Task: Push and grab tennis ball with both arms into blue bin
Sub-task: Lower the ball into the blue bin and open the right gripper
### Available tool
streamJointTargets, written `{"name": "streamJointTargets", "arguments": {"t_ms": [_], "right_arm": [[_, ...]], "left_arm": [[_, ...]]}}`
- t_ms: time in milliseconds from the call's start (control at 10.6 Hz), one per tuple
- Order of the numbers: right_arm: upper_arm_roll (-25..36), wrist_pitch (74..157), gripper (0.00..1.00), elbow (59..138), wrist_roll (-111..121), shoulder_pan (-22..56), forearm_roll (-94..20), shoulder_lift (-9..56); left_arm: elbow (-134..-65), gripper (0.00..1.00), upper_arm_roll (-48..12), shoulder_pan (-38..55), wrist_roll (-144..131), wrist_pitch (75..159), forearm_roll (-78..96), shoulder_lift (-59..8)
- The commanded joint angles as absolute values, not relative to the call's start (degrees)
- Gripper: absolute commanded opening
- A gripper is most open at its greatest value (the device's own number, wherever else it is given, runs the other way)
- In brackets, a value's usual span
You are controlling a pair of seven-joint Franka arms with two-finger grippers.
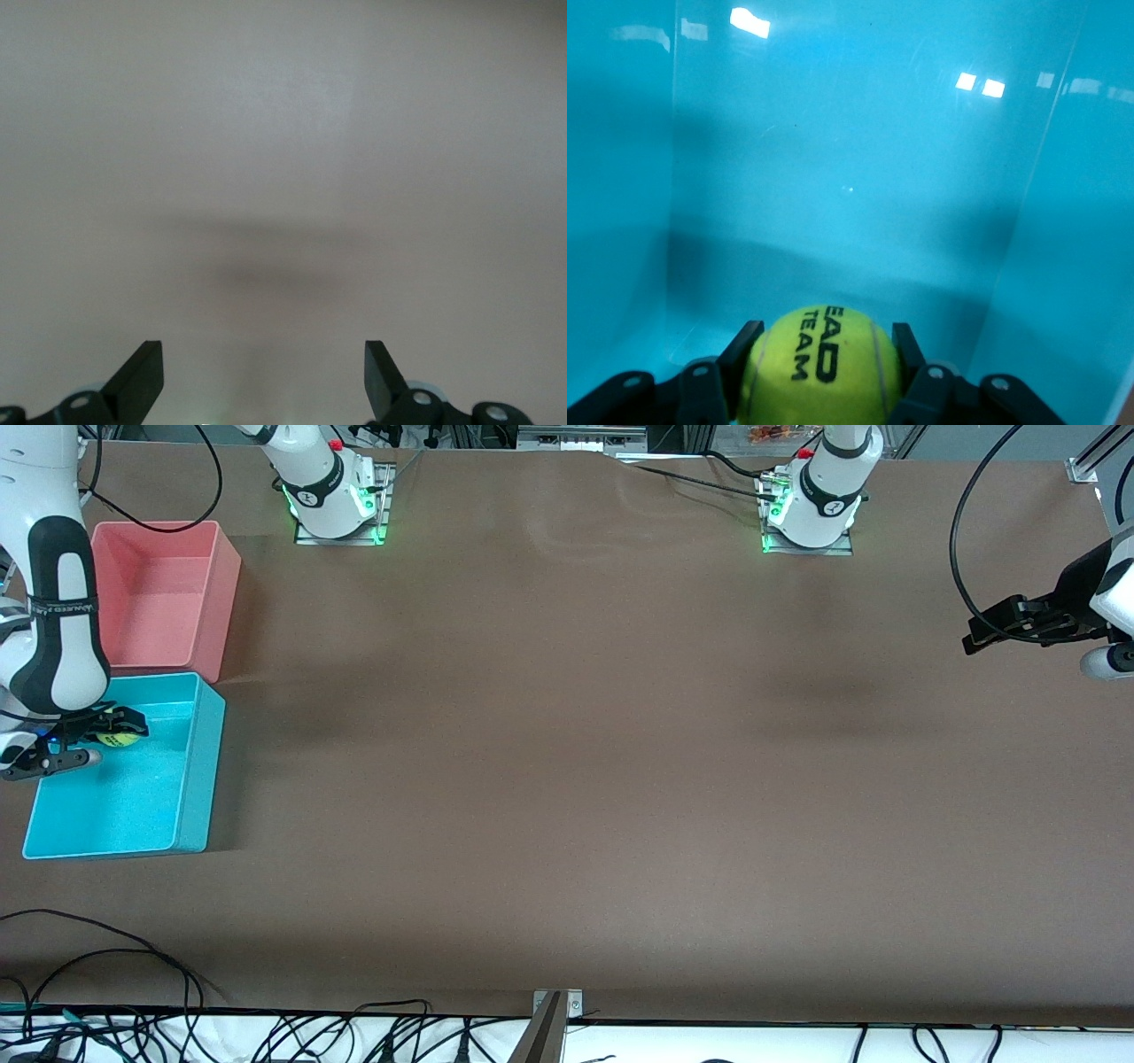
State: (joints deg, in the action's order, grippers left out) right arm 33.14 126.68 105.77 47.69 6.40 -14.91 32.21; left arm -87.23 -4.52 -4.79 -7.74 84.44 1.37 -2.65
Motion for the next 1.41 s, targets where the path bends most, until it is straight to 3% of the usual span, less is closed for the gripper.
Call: {"name": "streamJointTargets", "arguments": {"t_ms": [0, 471, 565, 660, 754, 848, 1319], "right_arm": [[32.5, 130.6, 0.0, 105.7, 49.3, 6.0, -18.0, 34.5], [32.5, 130.6, 0.0, 105.7, 50.5, 5.9, -19.0, 35.8], [32.5, 130.6, 0.06, 105.6, 50.4, 5.9, -19.1, 36.2], [32.5, 130.5, 0.27, 105.6, 50.4, 6.0, -19.1, 36.2], [32.5, 130.4, 0.77, 105.6, 50.4, 5.8, -19.3, 36.2], [32.5, 130.1, 1.0, 105.6, 50.4, 5.5, -20.1, 36.2], [32.5, 128.7, 1.0, 105.6, 50.4, 5.4, -20.2, 36.0]], "left_arm": [[-87.0, 1.0, -4.7, -5.0, -8.1, 83.9, 1.5, -2.3], [-87.0, 1.0, -4.7, -5.0, -8.0, 83.9, 1.5, -2.3], [-87.0, 1.0, -4.7, -5.0, -8.0, 83.9, 1.5, -2.3], [-87.0, 1.0, -4.7, -5.0, -7.9, 83.9, 1.5, -2.3], [-87.0, 1.0, -4.7, -5.0, -8.0, 83.9, 1.5, -2.3], [-87.0, 1.0, -4.7, -5.0, -8.0, 83.9, 1.5, -2.3], [-87.0, 1.0, -4.7, -5.0, -7.9, 83.8, 1.5, -2.3]]}}
